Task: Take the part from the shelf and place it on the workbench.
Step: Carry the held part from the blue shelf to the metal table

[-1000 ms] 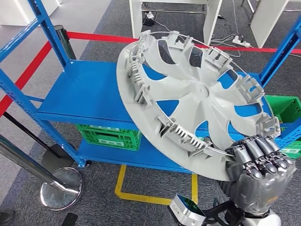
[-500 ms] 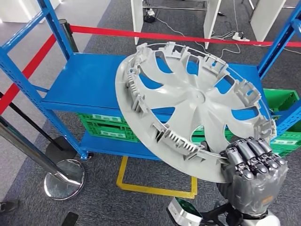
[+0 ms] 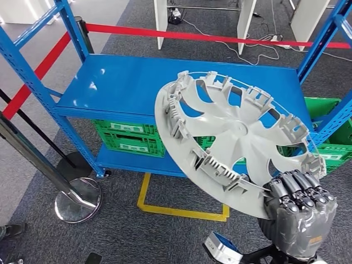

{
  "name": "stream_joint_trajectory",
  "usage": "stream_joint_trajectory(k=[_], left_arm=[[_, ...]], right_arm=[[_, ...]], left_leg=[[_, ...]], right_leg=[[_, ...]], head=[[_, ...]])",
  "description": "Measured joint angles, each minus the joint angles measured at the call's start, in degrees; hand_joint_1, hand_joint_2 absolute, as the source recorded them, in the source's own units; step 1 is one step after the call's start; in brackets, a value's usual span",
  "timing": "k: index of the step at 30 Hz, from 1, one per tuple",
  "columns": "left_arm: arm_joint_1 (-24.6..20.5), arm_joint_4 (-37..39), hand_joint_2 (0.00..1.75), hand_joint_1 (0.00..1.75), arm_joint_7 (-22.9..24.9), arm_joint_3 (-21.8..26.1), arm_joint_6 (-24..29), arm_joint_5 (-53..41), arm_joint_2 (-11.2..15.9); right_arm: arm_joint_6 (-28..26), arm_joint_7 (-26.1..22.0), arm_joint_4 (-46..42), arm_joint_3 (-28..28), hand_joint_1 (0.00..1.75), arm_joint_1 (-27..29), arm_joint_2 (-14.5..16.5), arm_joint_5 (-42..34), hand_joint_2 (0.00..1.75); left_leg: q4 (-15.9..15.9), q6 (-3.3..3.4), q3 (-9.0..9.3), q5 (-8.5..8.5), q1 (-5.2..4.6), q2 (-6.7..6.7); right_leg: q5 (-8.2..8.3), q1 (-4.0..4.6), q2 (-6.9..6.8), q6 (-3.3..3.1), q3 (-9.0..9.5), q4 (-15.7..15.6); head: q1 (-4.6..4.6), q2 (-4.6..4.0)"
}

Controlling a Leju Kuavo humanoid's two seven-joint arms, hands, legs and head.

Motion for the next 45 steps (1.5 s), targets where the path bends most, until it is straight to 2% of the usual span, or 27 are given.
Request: stream_joint_trajectory(k=[2,5,6,7,8,9,11,12,14,16,17,20,21,22,24,26,28,29,31,32,34,36,37,39,41,43,45], left_arm=[[0.12,0.00,0.00,0.00,0.22,0.00,-0.10,0.00,0.01],[0.17,0.00,0.00,0.00,0.51,0.04,-0.69,0.12,0.48],[0.17,0.00,0.00,0.00,0.59,0.08,-0.93,0.17,0.73],[0.17,0.00,0.00,0.00,0.62,0.11,-1.17,0.19,0.97],[0.16,0.00,0.00,0.00,0.66,0.14,-1.37,0.20,1.23],[0.16,0.00,0.00,0.00,0.69,0.16,-1.52,0.21,1.45],[0.18,-0.01,0.00,0.00,0.73,0.20,-1.62,0.23,1.85],[0.20,-0.02,0.00,0.00,0.73,0.21,-1.62,0.23,2.01],[0.22,-0.02,0.00,0.00,0.73,0.23,-1.62,0.24,2.25],[0.28,-0.02,0.00,0.00,0.73,0.26,-1.62,0.25,2.48],[0.36,-0.01,0.00,0.00,0.74,0.29,-1.64,0.25,2.59],[0.56,0.00,0.00,0.00,0.74,0.38,-1.76,0.28,2.77],[0.56,0.00,0.00,0.00,0.74,0.41,-1.80,0.30,2.85],[0.53,0.00,0.00,0.00,0.74,0.44,-1.87,0.31,2.97],[0.49,0.00,0.00,0.00,0.74,0.48,-2.13,0.34,3.31],[0.38,-0.01,0.00,0.00,0.73,0.49,-2.43,0.38,3.71],[0.16,-0.02,0.00,0.00,0.72,0.50,-2.56,0.43,4.07],[0.05,-0.02,0.00,0.00,0.72,0.52,-2.56,0.49,4.21],[-0.02,-0.02,0.00,0.00,0.71,0.54,-2.57,0.62,4.39],[-0.02,-0.02,0.00,0.00,0.71,0.55,-2.58,0.67,4.45],[-0.04,-0.02,0.00,0.00,0.71,0.55,-2.61,0.70,4.48],[-0.09,-0.02,0.00,0.00,0.71,0.55,-2.64,0.70,4.50],[-0.09,-0.02,0.00,0.00,0.71,0.55,-2.66,0.70,4.50],[-0.09,-0.02,0.00,0.00,0.71,0.55,-2.68,0.70,4.51],[-0.10,-0.02,0.00,0.00,0.71,0.55,-2.70,0.70,4.51],[-0.12,-0.02,0.00,0.00,0.71,0.55,-2.72,0.70,4.54],[-0.15,-0.02,0.00,0.00,0.71,0.56,-2.72,0.70,4.64]], right_arm=[[0.33,-0.11,0.05,-0.04,1.75,-0.14,0.00,-0.13,1.75],[1.80,-0.14,0.50,0.10,1.75,-1.39,0.00,-0.39,1.75],[2.47,-0.05,0.81,0.27,1.75,-2.12,0.00,-0.49,1.75],[3.10,0.13,1.20,0.50,1.75,-2.89,0.00,-0.59,1.75],[3.61,0.35,1.60,0.76,1.75,-3.59,0.00,-0.65,1.75],[3.98,0.55,1.95,0.98,1.75,-4.20,0.00,-0.68,1.75],[4.33,0.75,2.46,1.36,1.75,-5.26,0.00,-0.70,1.75],[4.39,0.78,2.62,1.54,1.75,-5.73,0.00,-0.70,1.75],[4.43,0.78,2.91,1.84,1.75,-6.33,0.00,-0.70,1.75],[4.43,0.79,3.18,2.05,1.75,-6.51,0.00,-0.70,1.75],[4.45,0.80,3.33,2.16,1.75,-6.57,0.00,-0.72,1.75],[4.75,1.01,3.85,2.47,1.75,-7.04,0.00,-0.95,1.75],[4.90,1.11,4.07,2.57,1.75,-7.34,0.00,-1.02,1.75],[5.03,1.21,4.34,2.67,1.75,-7.71,0.00,-1.06,1.75],[5.19,1.46,4.97,3.00,1.75,-8.48,0.01,-1.10,1.75],[5.30,1.70,5.60,3.38,1.75,-9.23,0.06,-1.13,1.75],[5.34,1.82,6.15,3.67,1.75,-9.92,0.10,-1.13,1.75],[5.35,1.84,6.40,3.78,1.75,-10.23,0.11,-1.13,1.75],[5.37,1.84,6.83,3.97,1.75,-10.64,0.11,-1.12,1.75],[5.38,1.84,7.03,4.04,1.75,-10.75,0.12,-1.12,1.75],[5.39,1.90,7.38,4.15,1.75,-10.94,0.12,-1.10,1.75],[5.39,2.09,7.70,4.29,1.75,-11.20,0.11,-1.07,1.75],[5.40,2.26,7.85,4.36,1.75,-11.29,0.11,-1.03,1.75],[5.46,2.64,8.12,4.45,1.75,-11.46,0.11,-0.95,1.75],[5.57,2.91,8.35,4.52,1.75,-11.77,0.12,-0.89,1.75],[5.65,3.05,8.45,4.71,1.75,-12.22,0.12,-0.86,1.75],[5.69,3.15,8.54,4.92,1.75,-12.51,0.11,-0.79,1.75]], left_leg=[[-0.33,0.76,-0.97,0.96,0.14,0.19],[-0.47,1.60,-3.16,2.90,0.14,0.41],[-0.43,1.64,-3.99,3.55,0.05,0.45],[-0.39,1.63,-4.84,4.20,-0.04,0.48],[-0.35,1.58,-5.70,4.84,-0.10,0.50],[-0.28,1.49,-6.53,5.46,-0.14,0.50],[0.07,1.11,-7.98,6.55,-0.25,0.40],[0.29,0.86,-8.47,7.03,-0.35,0.33],[0.52,0.31,-9.02,8.04,-0.47,0.26],[0.57,-0.32,-9.34,8.56,-0.34,0.19],[1.18,-0.69,-9.64,7.48,-0.23,0.15],[9.14,-1.67,-11.80,-0.73,0.11,0.10],[12.93,-1.86,-12.55,-2.86,0.21,0.10],[15.90,-1.97,-12.86,-3.60,0.27,0.10],[16.49,-1.88,-11.01,-1.50,0.30,0.10],[9.73,-1.36,-5.67,0.96,0.24,0.06],[2.32,-0.76,-0.93,0.72,0.07,0.00],[0.47,-0.54,0.01,0.24,-0.05,-0.02],[-0.47,0.05,-0.22,0.61,-0.08,0.09],[-0.63,0.48,-0.66,1.12,-0.01,0.20],[-0.88,1.29,-1.86,2.40,0.16,0.42],[-0.80,1.65,-3.54,3.68,-0.01,0.46],[-0.74,1.68,-4.45,4.35,-0.12,0.47],[-0.55,1.61,-6.28,5.62,-0.31,0.47],[-0.25,1.38,-7.82,6.72,-0.44,0.44],[0.14,0.94,-8.77,7.68,-0.64,0.40],[0.25,0.34,-9.20,8.71,-0.65,0.42]], right_leg=[[-1.39,-0.08,0.12,0.58,-1.04,1.04],[-9.09,-0.14,0.23,1.01,-3.86,9.59],[-10.75,-0.15,0.23,1.09,-4.51,13.09],[-10.95,-0.15,0.23,1.12,-4.58,15.38],[-9.83,-0.15,0.23,1.11,-3.82,15.96],[-7.92,-0.15,0.23,1.03,-2.08,14.54],[-5.41,-0.10,0.23,0.78,3.99,6.75],[-5.61,-0.07,0.25,0.58,7.04,2.29],[-7.00,0.11,0.33,0.13,9.89,-2.85],[-6.71,0.14,0.23,-0.59,9.14,-3.22],[-6.23,0.09,0.12,-1.10,8.70,-3.17],[-4.39,-0.01,-0.10,-2.10,6.91,-3.11],[-3.75,0.04,-0.10,-2.13,6.21,-2.96],[-3.14,0.08,-0.10,-2.11,5.38,-2.71],[-2.17,0.13,-0.08,-2.01,3.51,-1.96],[-1.54,0.18,-0.05,-1.77,1.91,-1.12],[-0.93,0.31,-0.10,-1.27,0.96,-0.54],[-0.53,0.34,-0.15,-0.96,0.64,-0.43],[0.08,0.28,-0.17,-0.25,0.14,-0.37],[-0.57,0.24,-0.09,0.07,-0.29,0.03],[-4.70,0.16,0.12,0.54,-1.80,3.56],[-9.79,0.12,0.21,0.81,-3.79,10.64],[-10.87,0.10,0.21,0.89,-4.28,13.81],[-9.00,0.11,0.21,0.83,-2.85,15.17],[-5.72,0.15,0.20,0.42,2.23,9.05],[-5.77,0.33,0.21,-0.04,8.12,0.59],[-6.72,0.59,0.26,-0.44,10.09,-3.23]], head=[[0.12,0.00],[0.40,0.00],[0.41,0.00],[0.40,0.00],[0.40,0.01],[0.40,0.00],[0.43,0.01],[0.40,0.01],[0.36,0.01],[0.35,0.01],[0.29,0.01],[-0.01,0.00],[-0.04,0.01],[-0.04,0.01],[-0.07,0.01],[-0.07,0.00],[-0.01,0.00],[-0.01,0.00],[-0.01,0.01],[0.03,0.01],[0.22,0.01],[0.36,0.00],[0.35,0.00],[0.34,0.01],[0.34,0.01],[0.29,0.00],[0.27,0.01]])
